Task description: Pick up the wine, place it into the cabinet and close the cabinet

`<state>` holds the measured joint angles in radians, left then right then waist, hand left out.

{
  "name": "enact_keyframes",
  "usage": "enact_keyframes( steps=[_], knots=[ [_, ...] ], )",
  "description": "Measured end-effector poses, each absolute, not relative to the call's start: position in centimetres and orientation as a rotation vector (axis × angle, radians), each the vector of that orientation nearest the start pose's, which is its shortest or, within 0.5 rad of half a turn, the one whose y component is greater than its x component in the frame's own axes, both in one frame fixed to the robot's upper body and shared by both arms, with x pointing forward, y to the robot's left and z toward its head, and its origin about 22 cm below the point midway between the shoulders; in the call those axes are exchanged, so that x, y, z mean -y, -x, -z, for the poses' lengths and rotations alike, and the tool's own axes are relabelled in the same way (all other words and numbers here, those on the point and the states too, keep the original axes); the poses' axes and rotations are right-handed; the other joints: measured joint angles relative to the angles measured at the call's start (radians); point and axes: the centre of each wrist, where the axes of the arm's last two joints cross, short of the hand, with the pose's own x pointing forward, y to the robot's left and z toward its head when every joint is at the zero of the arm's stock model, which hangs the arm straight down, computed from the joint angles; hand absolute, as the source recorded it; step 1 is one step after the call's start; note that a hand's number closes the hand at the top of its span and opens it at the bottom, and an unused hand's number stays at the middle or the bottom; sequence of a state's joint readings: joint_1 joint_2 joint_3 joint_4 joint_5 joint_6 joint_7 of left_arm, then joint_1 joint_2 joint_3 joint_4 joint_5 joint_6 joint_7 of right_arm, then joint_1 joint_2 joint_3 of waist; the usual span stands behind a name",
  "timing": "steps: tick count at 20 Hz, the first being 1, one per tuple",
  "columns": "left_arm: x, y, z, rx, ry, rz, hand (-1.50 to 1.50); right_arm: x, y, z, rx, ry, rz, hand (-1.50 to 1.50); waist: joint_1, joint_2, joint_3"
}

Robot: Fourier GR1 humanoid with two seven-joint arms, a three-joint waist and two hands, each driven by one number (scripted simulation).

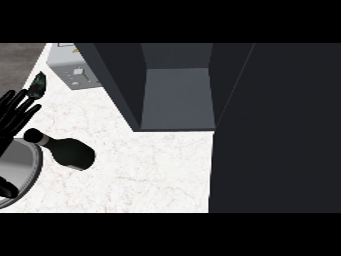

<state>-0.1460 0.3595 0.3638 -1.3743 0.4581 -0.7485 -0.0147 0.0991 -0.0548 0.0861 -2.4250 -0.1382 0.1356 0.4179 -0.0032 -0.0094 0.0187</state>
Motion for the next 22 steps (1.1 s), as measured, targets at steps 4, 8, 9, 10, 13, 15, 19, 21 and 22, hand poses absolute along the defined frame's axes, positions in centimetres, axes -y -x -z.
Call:
enact_keyframes(
  steps=[4, 8, 9, 10, 13, 15, 19, 21, 22],
  knots=[
    [-39.4, -26.4, -3.9, 1.694, 0.382, 0.268, -1.50, 22.3, -15.5, -17.1, 1.912, -0.214, -0.205, -1.50, -0.001, 0.000, 0.005],
    [-39.6, -26.5, -3.1, 1.680, 0.367, 0.288, -1.50, 22.3, -15.3, -16.9, 1.906, -0.218, -0.213, -1.50, -0.006, -0.001, 0.007],
    [-39.6, -26.6, -2.6, 1.677, 0.370, 0.279, -1.50, 22.1, -15.3, -16.7, 1.908, -0.223, -0.216, -1.50, -0.008, 0.000, 0.005],
    [-39.7, -26.6, -2.4, 1.679, 0.373, 0.281, -1.50, 22.4, -15.2, -16.7, 1.908, -0.217, -0.222, -1.50, -0.008, 0.000, 0.006],
    [-39.7, -26.8, -1.1, 1.675, 0.388, 0.267, -1.50, 22.3, -15.1, -16.6, 1.909, -0.221, -0.226, -1.50, -0.013, 0.003, 0.004],
    [-39.7, -27.0, -0.5, 1.673, 0.390, 0.274, -1.50, 22.2, -15.3, -16.4, 1.911, -0.220, -0.222, -1.50, -0.012, 0.002, 0.007],
    [-39.7, -27.4, 1.1, 1.632, 0.379, 0.245, -1.50, 22.2, -15.2, -16.7, 1.917, -0.230, -0.222, -1.50, -0.016, 0.006, 0.000],
    [-39.7, -27.6, 2.1, 1.609, 0.378, 0.225, -1.50, 22.3, -15.2, -16.8, 1.915, -0.224, -0.220, -1.50, -0.017, 0.007, -0.001],
    [-39.7, -27.7, 2.7, 1.595, 0.378, 0.210, -1.50, 22.3, -15.5, -16.7, 1.916, -0.222, -0.220, -1.50, -0.016, 0.008, -0.004]
  ],
)
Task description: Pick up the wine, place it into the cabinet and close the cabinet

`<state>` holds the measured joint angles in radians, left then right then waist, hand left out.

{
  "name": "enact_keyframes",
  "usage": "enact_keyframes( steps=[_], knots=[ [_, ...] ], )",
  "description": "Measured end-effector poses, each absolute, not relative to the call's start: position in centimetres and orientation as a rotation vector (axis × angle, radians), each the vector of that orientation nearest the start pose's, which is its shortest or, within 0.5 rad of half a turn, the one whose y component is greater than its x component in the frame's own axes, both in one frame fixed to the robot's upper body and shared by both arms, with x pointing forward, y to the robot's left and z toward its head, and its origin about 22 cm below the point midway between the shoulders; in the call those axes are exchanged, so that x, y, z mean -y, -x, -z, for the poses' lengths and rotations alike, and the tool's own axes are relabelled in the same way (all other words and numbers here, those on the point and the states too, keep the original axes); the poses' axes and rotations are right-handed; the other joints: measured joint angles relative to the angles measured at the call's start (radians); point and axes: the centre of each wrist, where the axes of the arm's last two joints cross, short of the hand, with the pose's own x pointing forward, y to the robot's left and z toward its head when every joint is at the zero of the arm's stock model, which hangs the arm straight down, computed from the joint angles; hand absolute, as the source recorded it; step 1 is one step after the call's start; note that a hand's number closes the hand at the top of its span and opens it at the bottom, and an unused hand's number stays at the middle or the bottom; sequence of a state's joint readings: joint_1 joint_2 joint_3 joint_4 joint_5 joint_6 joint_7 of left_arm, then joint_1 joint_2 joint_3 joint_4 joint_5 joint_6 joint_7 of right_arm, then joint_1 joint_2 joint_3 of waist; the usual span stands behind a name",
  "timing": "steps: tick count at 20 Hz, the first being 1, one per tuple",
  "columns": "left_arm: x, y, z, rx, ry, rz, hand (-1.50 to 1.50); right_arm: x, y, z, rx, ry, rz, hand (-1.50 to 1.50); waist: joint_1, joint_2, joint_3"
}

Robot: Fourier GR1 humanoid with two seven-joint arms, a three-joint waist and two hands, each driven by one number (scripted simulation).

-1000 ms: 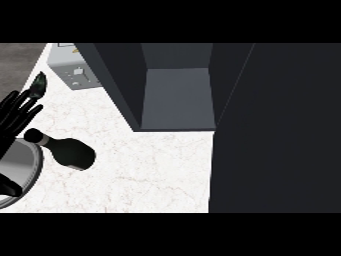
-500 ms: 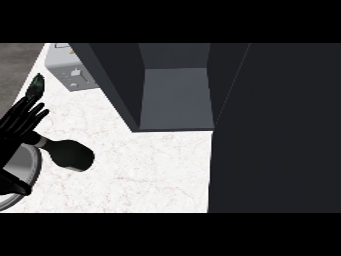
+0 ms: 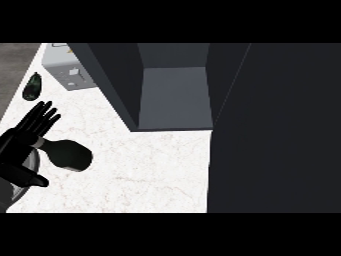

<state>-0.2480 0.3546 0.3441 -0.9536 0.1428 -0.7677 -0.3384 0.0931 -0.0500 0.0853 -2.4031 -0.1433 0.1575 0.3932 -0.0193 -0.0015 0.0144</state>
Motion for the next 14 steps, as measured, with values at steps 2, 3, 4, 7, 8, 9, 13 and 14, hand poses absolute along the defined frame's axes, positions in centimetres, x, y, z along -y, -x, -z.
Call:
enact_keyframes(
  steps=[2, 3, 4, 7, 8, 9, 13, 14],
  knots=[
    [-39.6, -27.9, 3.5, 1.577, 0.377, 0.202, -1.50, 22.2, -15.6, -17.1, 1.916, -0.221, -0.218, -1.50, 0.002, -0.001, 0.000],
    [-39.6, -27.9, 4.0, 1.565, 0.371, 0.199, -1.50, 22.2, -15.8, -16.9, 1.917, -0.222, -0.224, -1.50, 0.001, 0.001, -0.002],
    [-39.6, -28.1, 4.4, 1.558, 0.364, 0.197, -1.50, 22.3, -15.7, -16.8, 1.919, -0.221, -0.221, -1.50, 0.000, 0.002, -0.004],
    [-39.5, -28.5, 5.4, 1.541, 0.346, 0.191, -1.50, 22.3, -15.5, -16.7, 1.914, -0.217, -0.219, -1.50, 0.001, 0.000, -0.003],
    [-39.5, -28.5, 5.8, 1.532, 0.341, 0.196, -1.50, 22.3, -15.5, -16.9, 1.915, -0.218, -0.220, -1.50, 0.000, 0.001, -0.005],
    [-39.5, -28.5, 6.1, 1.524, 0.333, 0.197, -1.50, 22.4, -15.3, -16.9, 1.913, -0.216, -0.223, -1.50, -0.001, 0.002, -0.006],
    [-39.4, -27.9, 7.5, 1.506, 0.310, 0.208, -1.50, 22.0, -15.2, -17.0, 1.917, -0.212, -0.220, -1.50, -0.002, 0.003, -0.006],
    [-39.3, -27.8, 7.8, 1.499, 0.303, 0.205, -1.50, 22.1, -15.0, -16.8, 1.917, -0.210, -0.221, -1.50, -0.004, 0.004, -0.008]
  ],
)
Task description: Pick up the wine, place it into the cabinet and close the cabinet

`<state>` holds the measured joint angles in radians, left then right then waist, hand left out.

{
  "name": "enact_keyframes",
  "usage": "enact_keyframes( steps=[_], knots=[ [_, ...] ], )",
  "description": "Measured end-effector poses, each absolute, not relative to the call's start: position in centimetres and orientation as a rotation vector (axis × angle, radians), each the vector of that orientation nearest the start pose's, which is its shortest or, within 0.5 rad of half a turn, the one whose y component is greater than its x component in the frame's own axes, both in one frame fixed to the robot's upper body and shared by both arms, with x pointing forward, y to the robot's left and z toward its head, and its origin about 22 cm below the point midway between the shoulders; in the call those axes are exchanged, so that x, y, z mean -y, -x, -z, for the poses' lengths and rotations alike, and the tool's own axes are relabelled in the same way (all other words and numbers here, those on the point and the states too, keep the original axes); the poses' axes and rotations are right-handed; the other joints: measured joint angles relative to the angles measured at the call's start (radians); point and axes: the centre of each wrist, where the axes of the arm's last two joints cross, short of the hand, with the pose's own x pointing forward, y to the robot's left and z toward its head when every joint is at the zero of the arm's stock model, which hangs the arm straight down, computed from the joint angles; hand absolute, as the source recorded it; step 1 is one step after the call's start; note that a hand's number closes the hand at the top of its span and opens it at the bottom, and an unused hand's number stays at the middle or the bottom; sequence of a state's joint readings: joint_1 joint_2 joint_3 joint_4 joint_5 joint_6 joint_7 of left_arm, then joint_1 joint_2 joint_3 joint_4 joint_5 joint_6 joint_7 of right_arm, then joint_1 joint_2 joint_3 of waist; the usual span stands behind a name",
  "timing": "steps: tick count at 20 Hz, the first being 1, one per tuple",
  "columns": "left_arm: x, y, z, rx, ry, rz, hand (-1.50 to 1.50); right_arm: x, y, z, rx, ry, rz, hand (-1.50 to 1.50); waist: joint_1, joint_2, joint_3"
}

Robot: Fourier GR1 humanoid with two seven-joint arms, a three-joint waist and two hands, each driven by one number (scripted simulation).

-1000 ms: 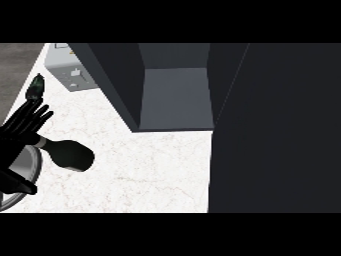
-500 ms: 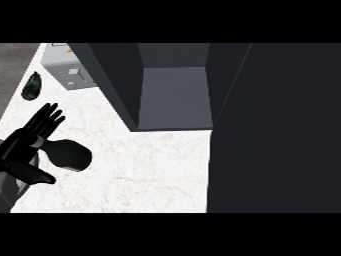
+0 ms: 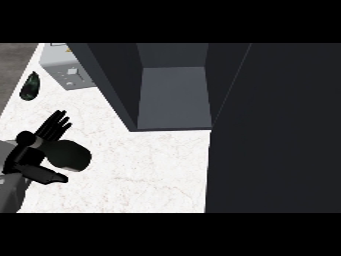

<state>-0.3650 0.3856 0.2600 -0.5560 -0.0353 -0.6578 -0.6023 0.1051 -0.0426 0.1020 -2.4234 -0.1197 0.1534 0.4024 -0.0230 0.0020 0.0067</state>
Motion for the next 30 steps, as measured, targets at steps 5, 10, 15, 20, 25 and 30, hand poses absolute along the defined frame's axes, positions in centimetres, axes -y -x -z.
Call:
enact_keyframes(
  steps=[5, 10, 15, 20, 25, 30],
  knots=[
    [-38.6, -27.7, 9.3, 1.474, 0.278, 0.188, -1.50, 21.8, -15.2, -17.0, 1.920, -0.212, -0.232, -1.50, -0.001, 0.005, -0.007],
    [-38.9, -26.9, 10.2, 1.454, 0.289, 0.152, -1.50, 22.1, -15.3, -17.1, 1.922, -0.200, -0.232, -1.50, -0.003, 0.007, -0.010],
    [-38.5, -26.8, 10.7, 1.437, 0.327, 0.119, -1.50, 22.3, -15.6, -16.8, 1.923, -0.195, -0.230, -1.50, -0.004, 0.009, -0.011],
    [-38.0, -26.2, 11.4, 1.426, 0.345, 0.109, 1.50, 22.4, -15.7, -16.6, 1.922, -0.197, -0.223, -1.50, -0.004, 0.008, -0.011],
    [-38.0, -26.3, 11.5, 1.418, 0.369, 0.104, 1.50, 22.1, -15.5, -16.7, 1.929, -0.202, -0.221, -1.50, -0.005, 0.009, -0.011],
    [-38.0, -26.5, 11.3, 1.419, 0.381, 0.112, 1.50, 22.3, -15.7, -16.8, 1.924, -0.199, -0.224, -1.50, -0.007, 0.009, -0.011]
  ],
)
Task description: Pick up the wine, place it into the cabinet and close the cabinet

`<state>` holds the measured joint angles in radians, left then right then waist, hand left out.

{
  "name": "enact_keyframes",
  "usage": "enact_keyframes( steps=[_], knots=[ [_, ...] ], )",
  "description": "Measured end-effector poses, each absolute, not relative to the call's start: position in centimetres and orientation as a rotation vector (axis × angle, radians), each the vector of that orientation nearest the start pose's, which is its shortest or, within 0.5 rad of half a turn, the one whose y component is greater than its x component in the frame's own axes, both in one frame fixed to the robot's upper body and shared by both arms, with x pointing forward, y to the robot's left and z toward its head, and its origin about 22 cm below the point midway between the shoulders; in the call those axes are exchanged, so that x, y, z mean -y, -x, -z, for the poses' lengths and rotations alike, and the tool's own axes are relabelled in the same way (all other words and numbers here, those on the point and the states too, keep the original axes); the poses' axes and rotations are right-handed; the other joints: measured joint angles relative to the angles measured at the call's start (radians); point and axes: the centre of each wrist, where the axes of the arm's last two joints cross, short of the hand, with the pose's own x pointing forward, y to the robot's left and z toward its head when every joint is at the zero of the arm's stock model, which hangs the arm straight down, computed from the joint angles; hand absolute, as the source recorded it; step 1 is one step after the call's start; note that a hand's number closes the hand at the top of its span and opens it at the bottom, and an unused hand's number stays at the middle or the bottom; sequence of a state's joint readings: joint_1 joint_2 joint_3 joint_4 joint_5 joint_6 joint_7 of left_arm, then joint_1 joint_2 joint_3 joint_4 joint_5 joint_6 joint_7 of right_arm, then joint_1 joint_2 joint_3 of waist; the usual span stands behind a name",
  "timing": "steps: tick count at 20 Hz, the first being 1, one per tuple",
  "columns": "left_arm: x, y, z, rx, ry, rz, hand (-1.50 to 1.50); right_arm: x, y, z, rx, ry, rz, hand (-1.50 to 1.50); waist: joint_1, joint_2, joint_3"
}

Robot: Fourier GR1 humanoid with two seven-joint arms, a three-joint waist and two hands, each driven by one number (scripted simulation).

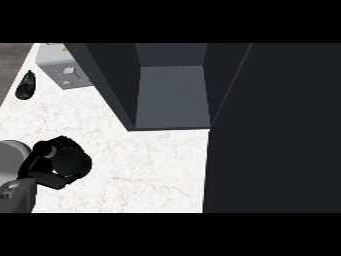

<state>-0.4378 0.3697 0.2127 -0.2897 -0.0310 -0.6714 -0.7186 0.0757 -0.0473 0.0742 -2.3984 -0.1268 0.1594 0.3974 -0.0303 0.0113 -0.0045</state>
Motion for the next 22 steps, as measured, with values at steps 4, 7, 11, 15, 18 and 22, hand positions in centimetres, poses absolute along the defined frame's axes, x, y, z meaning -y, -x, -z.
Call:
enact_keyframes(
  steps=[4, 7, 11, 15, 18, 22],
  knots=[
    [-37.6, -26.6, 11.4, 1.434, 0.383, 0.134, 1.50, 22.7, -15.6, -16.9, 1.921, -0.189, -0.227, -1.50, 0.000, -0.001, 0.001],
    [-37.4, -26.2, 11.7, 1.472, 0.355, 0.116, 1.50, 22.8, -15.7, -16.9, 1.920, -0.185, -0.228, -1.50, 0.004, -0.004, 0.003],
    [-35.7, -24.0, 13.8, 1.596, 0.259, -0.035, 1.50, 23.2, -15.5, -16.7, 1.912, -0.164, -0.209, -1.50, 0.027, -0.018, 0.014],
    [-34.1, -22.0, 15.2, 1.682, 0.186, -0.161, 1.50, 23.2, -15.9, -16.3, 1.904, -0.151, -0.200, -1.50, 0.037, -0.024, 0.018],
    [-33.4, -20.8, 15.7, 1.709, 0.172, -0.207, 1.50, 23.2, -16.3, -15.9, 1.901, -0.150, -0.198, -1.50, 0.040, -0.025, 0.019],
    [-31.8, -20.2, 15.8, 1.736, 0.207, -0.234, 1.50, 23.2, -16.0, -16.0, 1.902, -0.144, -0.200, -1.50, 0.041, -0.025, 0.018]
  ],
)
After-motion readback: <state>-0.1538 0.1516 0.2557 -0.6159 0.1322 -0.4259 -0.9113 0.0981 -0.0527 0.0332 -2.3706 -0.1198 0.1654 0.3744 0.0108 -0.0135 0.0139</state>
